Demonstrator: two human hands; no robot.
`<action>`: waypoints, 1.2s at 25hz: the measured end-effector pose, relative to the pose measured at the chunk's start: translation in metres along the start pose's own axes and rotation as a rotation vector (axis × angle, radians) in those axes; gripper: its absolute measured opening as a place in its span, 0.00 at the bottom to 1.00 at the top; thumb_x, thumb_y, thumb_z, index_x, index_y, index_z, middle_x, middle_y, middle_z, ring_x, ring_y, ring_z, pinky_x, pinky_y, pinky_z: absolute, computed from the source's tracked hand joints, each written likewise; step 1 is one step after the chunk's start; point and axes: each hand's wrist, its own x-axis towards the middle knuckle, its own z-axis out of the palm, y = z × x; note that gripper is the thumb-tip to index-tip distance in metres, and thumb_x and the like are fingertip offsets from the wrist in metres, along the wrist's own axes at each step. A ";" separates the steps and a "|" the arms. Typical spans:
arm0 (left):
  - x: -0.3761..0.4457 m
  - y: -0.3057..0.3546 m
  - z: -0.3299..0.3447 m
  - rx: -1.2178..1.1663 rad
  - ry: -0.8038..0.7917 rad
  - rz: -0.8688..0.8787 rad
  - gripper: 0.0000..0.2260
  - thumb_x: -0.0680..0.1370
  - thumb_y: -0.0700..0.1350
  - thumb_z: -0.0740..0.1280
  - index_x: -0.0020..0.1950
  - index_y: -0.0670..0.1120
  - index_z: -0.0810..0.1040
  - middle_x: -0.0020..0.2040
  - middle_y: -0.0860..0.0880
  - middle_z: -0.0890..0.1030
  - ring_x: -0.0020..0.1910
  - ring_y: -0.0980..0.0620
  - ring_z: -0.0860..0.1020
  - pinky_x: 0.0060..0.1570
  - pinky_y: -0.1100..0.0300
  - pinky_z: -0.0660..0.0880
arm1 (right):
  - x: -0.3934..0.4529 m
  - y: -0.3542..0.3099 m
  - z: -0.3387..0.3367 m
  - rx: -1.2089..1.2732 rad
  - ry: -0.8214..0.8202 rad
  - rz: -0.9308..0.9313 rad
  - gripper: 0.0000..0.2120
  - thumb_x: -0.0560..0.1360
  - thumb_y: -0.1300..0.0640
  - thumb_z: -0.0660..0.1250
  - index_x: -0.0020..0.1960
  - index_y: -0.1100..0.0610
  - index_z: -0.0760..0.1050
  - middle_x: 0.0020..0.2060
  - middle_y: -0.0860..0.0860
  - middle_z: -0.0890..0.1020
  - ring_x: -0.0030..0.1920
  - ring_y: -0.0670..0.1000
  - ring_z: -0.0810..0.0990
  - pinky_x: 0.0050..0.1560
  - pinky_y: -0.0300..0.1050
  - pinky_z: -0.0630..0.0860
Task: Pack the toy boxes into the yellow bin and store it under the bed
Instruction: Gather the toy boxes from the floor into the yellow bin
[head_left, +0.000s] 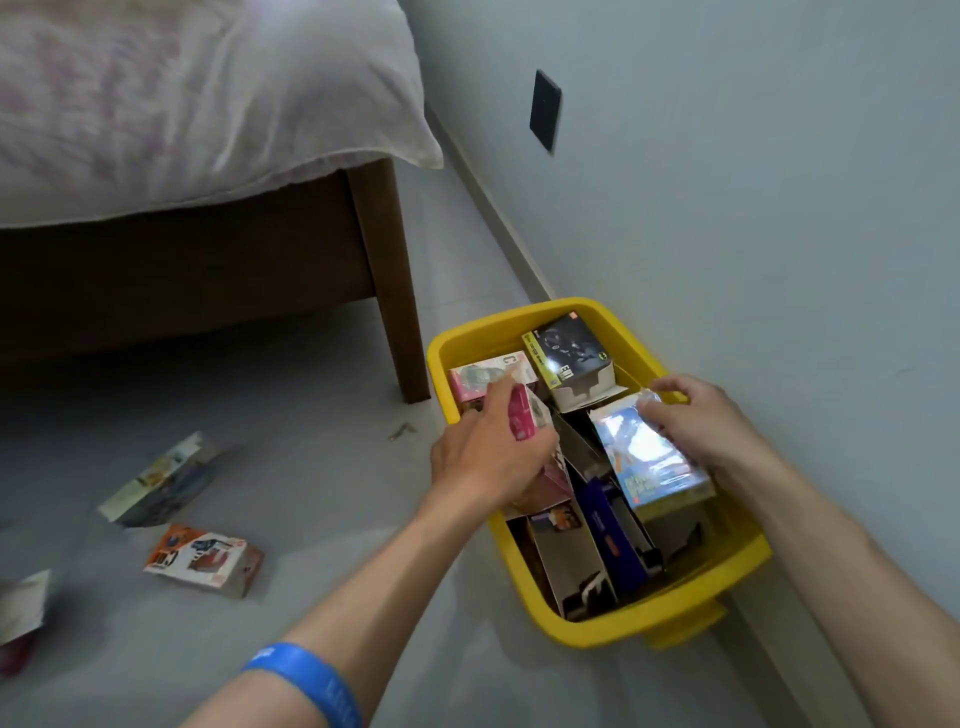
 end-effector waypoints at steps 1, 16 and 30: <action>0.000 0.002 0.007 0.140 0.020 0.029 0.27 0.73 0.65 0.57 0.71 0.60 0.63 0.52 0.50 0.81 0.50 0.44 0.78 0.50 0.49 0.71 | 0.010 0.002 0.005 -0.099 -0.021 -0.039 0.15 0.78 0.53 0.70 0.63 0.54 0.77 0.41 0.53 0.84 0.30 0.43 0.83 0.28 0.39 0.78; -0.022 -0.067 0.001 0.163 0.356 0.108 0.15 0.79 0.48 0.58 0.65 0.51 0.74 0.68 0.48 0.73 0.63 0.46 0.70 0.57 0.48 0.68 | -0.054 -0.046 0.115 -0.351 0.303 -1.040 0.05 0.77 0.61 0.64 0.50 0.59 0.78 0.46 0.56 0.82 0.47 0.58 0.77 0.49 0.47 0.69; -0.040 -0.384 -0.148 0.449 0.088 -0.378 0.25 0.74 0.43 0.67 0.72 0.51 0.72 0.76 0.42 0.61 0.73 0.40 0.60 0.67 0.47 0.62 | -0.132 -0.065 0.471 -0.840 -0.509 -0.939 0.39 0.80 0.46 0.61 0.81 0.44 0.39 0.81 0.52 0.41 0.79 0.60 0.49 0.73 0.59 0.57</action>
